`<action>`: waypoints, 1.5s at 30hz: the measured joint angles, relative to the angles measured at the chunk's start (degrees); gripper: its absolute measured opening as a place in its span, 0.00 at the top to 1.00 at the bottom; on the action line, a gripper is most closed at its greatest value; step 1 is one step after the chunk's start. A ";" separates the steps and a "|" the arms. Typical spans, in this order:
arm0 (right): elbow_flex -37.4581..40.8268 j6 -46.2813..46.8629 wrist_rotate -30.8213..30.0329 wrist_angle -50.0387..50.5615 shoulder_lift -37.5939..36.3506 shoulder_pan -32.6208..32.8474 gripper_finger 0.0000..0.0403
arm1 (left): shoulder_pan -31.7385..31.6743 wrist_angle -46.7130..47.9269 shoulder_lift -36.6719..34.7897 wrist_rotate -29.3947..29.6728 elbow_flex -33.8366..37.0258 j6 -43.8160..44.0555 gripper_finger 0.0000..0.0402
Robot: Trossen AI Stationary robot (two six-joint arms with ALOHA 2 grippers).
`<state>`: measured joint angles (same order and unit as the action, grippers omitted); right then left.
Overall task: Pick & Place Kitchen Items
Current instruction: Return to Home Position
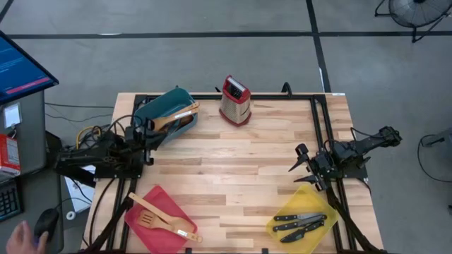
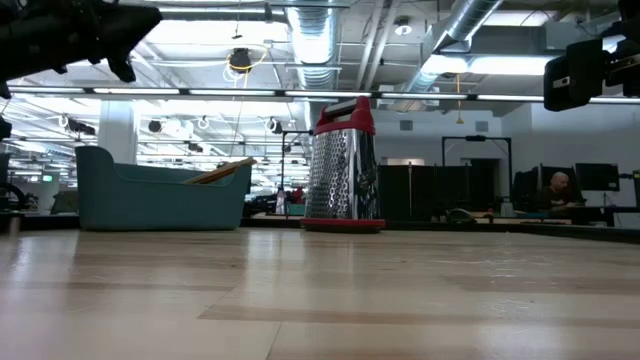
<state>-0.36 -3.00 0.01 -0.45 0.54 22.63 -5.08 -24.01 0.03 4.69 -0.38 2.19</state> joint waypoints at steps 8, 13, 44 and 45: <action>0.00 -0.01 0.00 -0.01 0.00 0.00 0.48 | 6.58 -0.53 -0.02 -0.04 0.00 0.00 0.98; 0.00 -0.01 0.00 0.00 0.00 0.00 0.48 | 7.46 -0.53 -0.02 -0.05 0.00 -0.01 0.98; 0.00 0.00 0.00 0.00 0.00 -0.02 0.48 | 7.26 -0.53 -0.04 -0.03 0.02 0.00 0.98; 0.00 -0.01 0.00 0.00 0.00 0.00 0.48 | 7.26 -0.53 -0.04 -0.03 0.02 -0.01 0.98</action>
<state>-0.36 -3.01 0.01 -0.45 0.54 22.63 2.17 -24.53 -0.01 4.67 -0.36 2.17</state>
